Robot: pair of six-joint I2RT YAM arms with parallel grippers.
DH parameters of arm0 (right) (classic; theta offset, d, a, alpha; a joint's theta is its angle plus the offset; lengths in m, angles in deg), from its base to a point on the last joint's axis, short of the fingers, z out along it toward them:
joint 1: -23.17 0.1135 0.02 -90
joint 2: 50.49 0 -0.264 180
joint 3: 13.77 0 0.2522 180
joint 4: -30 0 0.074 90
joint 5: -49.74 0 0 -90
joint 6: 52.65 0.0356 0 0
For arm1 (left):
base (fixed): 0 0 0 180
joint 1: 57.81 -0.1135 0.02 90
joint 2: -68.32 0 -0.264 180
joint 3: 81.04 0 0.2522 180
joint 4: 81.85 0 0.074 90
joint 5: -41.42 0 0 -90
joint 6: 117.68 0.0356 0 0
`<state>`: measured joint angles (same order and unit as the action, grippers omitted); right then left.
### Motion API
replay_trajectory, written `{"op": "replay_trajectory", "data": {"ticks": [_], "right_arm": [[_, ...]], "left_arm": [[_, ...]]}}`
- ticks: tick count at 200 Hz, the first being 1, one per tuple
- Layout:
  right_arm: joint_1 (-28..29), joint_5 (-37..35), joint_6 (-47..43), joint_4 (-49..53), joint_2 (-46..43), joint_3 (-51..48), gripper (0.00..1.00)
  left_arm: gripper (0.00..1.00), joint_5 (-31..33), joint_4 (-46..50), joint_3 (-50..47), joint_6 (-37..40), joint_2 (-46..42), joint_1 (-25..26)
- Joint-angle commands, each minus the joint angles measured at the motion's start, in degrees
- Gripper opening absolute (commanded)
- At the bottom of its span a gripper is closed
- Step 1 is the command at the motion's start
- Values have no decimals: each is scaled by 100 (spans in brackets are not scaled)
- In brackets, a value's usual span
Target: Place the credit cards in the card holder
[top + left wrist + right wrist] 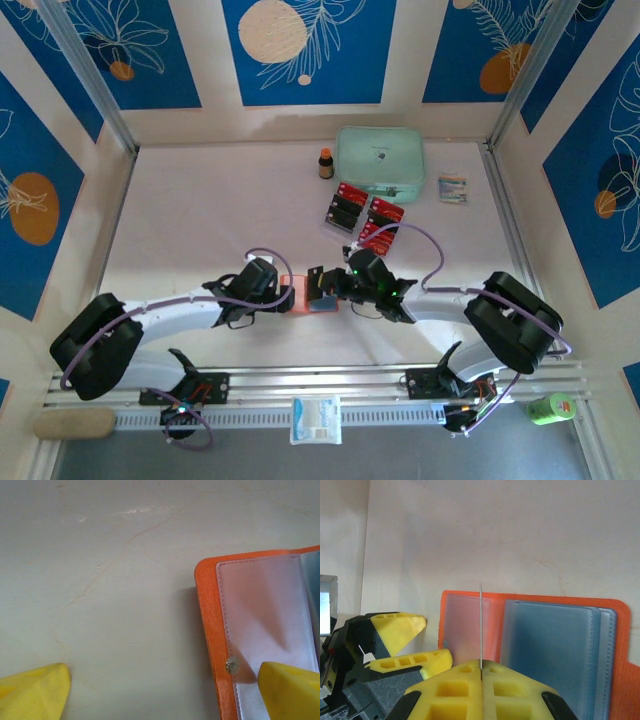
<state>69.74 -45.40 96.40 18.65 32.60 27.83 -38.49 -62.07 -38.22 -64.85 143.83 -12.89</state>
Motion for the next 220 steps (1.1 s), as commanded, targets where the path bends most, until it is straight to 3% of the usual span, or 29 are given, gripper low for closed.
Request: {"op": "replay_trajectory", "data": {"ticks": [1,220], "right_arm": [[52,-23,86,-254,106,-24,0],[17,224,406,-959,746,-157,0]], "left_arm": [[95,-7,50,-111,-47,-15,54],[93,-7,62,-122,-53,-18,58]]}}
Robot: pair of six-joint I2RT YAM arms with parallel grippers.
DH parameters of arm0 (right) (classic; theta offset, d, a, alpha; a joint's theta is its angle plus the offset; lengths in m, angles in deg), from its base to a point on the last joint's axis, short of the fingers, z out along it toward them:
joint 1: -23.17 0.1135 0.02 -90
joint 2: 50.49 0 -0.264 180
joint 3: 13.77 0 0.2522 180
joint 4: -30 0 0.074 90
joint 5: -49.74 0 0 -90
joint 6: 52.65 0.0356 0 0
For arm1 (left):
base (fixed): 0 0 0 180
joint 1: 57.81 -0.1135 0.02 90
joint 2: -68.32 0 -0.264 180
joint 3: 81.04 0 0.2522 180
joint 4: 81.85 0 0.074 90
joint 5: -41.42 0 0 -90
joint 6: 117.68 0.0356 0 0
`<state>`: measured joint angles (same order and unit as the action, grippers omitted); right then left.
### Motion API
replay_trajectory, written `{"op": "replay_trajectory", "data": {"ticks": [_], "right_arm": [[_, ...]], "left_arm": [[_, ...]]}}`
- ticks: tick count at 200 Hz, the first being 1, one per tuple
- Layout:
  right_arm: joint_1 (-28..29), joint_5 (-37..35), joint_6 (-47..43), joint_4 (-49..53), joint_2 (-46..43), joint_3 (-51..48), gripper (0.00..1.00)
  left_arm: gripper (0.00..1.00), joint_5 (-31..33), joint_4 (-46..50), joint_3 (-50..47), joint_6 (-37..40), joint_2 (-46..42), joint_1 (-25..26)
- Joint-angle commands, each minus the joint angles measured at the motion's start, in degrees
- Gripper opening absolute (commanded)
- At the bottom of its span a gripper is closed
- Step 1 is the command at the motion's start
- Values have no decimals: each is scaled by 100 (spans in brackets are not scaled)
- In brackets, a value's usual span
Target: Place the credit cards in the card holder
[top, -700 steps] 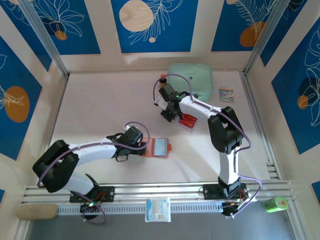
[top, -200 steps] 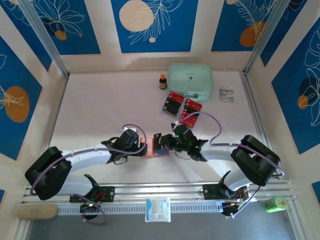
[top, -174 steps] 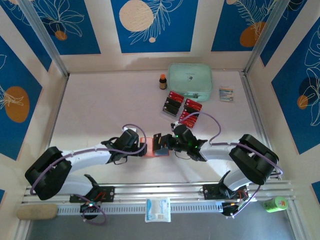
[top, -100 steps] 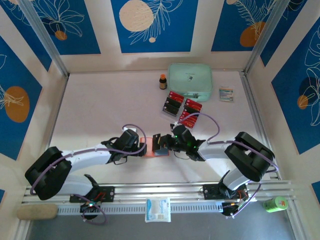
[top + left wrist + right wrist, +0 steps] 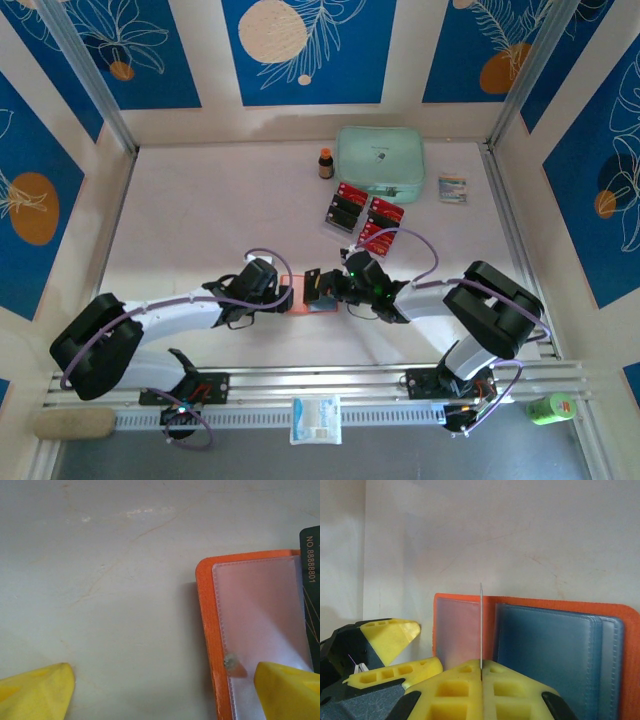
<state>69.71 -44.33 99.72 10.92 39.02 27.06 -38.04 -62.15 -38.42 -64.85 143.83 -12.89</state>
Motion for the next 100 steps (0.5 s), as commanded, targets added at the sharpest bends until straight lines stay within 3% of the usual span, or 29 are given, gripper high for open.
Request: {"op": "replay_trajectory", "data": {"ticks": [1,100], "right_arm": [[20,117,74,-186,107,-80,0],[21,83,118,-223,145,-167,0]], "left_arm": [[93,-53,72,-106,-49,-18,59],[98,147,401,364,150,-48,54]]}}
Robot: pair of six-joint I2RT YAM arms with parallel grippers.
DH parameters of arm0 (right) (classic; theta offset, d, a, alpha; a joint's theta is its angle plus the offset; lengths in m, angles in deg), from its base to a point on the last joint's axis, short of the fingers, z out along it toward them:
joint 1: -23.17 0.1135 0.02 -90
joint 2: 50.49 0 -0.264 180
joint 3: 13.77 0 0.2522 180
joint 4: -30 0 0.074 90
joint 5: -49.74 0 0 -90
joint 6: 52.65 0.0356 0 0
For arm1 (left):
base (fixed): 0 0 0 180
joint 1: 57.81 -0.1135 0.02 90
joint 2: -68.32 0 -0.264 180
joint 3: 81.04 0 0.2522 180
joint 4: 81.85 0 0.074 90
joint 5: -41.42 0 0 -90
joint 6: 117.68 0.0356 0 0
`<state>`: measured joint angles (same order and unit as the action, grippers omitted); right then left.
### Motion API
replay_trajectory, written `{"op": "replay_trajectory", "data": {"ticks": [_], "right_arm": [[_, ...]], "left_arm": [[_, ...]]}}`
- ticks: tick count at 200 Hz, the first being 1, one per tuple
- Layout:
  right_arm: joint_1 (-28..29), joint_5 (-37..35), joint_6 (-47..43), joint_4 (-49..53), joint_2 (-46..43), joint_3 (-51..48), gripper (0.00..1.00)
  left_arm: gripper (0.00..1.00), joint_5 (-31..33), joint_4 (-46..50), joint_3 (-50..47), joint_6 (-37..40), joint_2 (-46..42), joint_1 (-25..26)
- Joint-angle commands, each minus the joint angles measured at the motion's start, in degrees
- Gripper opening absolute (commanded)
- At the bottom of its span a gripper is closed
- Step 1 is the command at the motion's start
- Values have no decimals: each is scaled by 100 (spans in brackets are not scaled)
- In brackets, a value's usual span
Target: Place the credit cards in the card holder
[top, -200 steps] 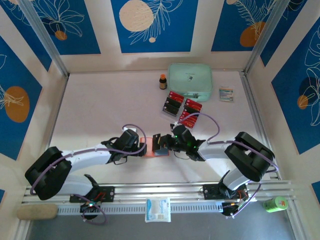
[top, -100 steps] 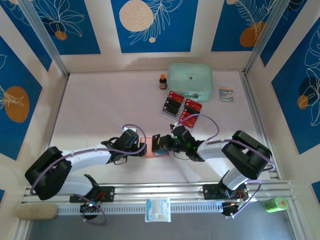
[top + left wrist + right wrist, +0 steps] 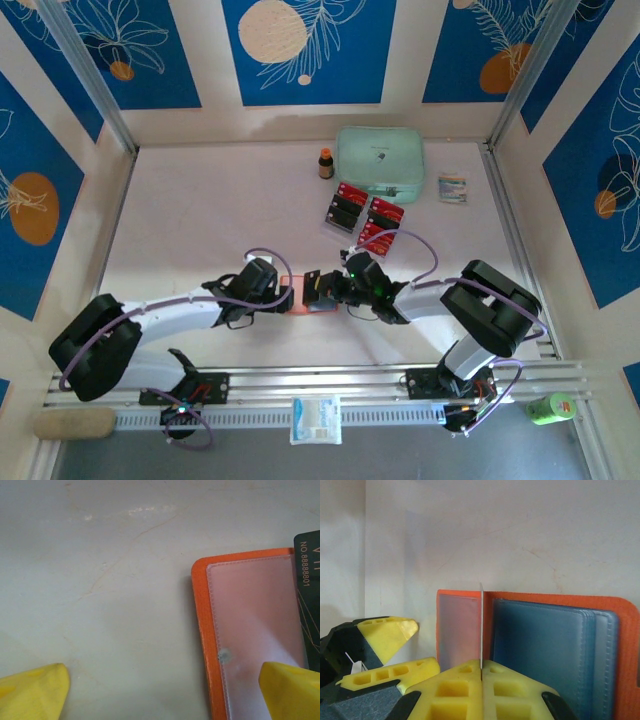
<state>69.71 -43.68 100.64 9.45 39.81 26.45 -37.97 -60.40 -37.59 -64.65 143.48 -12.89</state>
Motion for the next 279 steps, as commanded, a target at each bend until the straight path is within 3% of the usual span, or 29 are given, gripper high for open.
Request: {"op": "replay_trajectory", "data": {"ticks": [1,100,279], "right_arm": [[21,13,26,-76,66,-106,0],[21,48,17,-85,75,-168,0],[91,182,52,-138,262,-97,0]], "left_arm": [[98,142,225,286,134,-11,57],[96,345,696,508,157,568,54],[93,205,471,377,145,685,54]]}}
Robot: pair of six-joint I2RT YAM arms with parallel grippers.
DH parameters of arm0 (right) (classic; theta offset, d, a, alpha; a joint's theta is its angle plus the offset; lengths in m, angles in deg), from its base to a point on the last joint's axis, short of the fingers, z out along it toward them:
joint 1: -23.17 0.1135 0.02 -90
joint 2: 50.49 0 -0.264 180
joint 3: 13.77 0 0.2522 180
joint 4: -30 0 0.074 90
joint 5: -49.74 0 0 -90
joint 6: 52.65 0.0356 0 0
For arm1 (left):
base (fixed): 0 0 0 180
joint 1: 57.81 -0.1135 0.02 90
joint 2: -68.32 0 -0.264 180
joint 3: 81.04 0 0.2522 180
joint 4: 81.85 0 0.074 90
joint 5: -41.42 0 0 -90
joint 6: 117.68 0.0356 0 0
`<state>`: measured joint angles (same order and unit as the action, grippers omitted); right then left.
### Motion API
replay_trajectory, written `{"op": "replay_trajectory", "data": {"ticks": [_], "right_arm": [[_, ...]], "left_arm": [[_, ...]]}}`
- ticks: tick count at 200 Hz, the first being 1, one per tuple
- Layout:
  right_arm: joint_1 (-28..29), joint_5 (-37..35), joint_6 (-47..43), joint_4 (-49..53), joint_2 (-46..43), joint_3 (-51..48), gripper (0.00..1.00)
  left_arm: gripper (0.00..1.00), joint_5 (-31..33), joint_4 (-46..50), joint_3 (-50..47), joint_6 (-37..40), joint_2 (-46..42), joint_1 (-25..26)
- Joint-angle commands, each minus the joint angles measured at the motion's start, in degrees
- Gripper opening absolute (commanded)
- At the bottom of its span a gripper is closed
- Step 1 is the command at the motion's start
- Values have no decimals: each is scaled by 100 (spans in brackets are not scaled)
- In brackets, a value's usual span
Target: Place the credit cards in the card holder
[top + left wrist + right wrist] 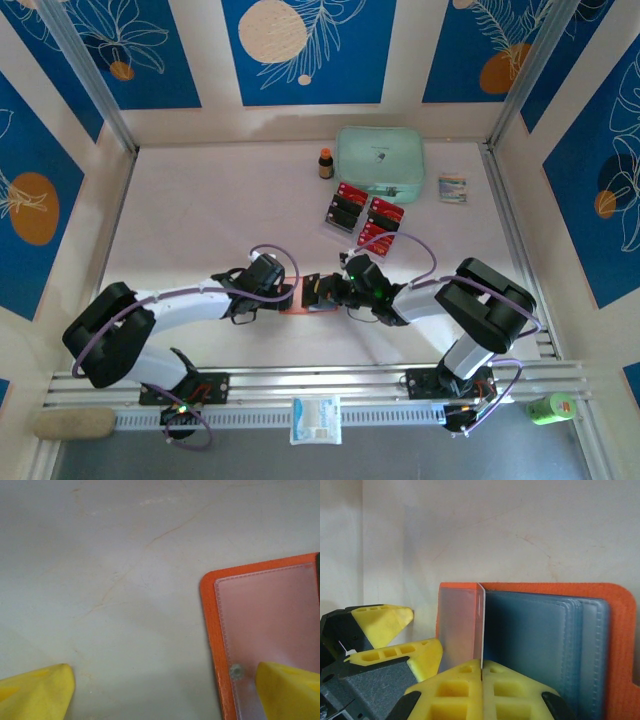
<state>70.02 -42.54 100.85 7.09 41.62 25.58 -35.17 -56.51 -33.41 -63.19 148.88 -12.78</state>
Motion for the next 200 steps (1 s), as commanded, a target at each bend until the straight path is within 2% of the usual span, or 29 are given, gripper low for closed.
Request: {"op": "replay_trajectory", "data": {"ticks": [1,93,200], "right_arm": [[61,69,30,98,79,-10,0],[149,35,22,393,-41,-29,0],[200,-114,-87,1335,-216,261,0]], "left_arm": [[93,-80,82,-44,-1,145,42],[93,-96,63,-64,-2,144,44],[92,-102,47,-12,12,189,47]]}}
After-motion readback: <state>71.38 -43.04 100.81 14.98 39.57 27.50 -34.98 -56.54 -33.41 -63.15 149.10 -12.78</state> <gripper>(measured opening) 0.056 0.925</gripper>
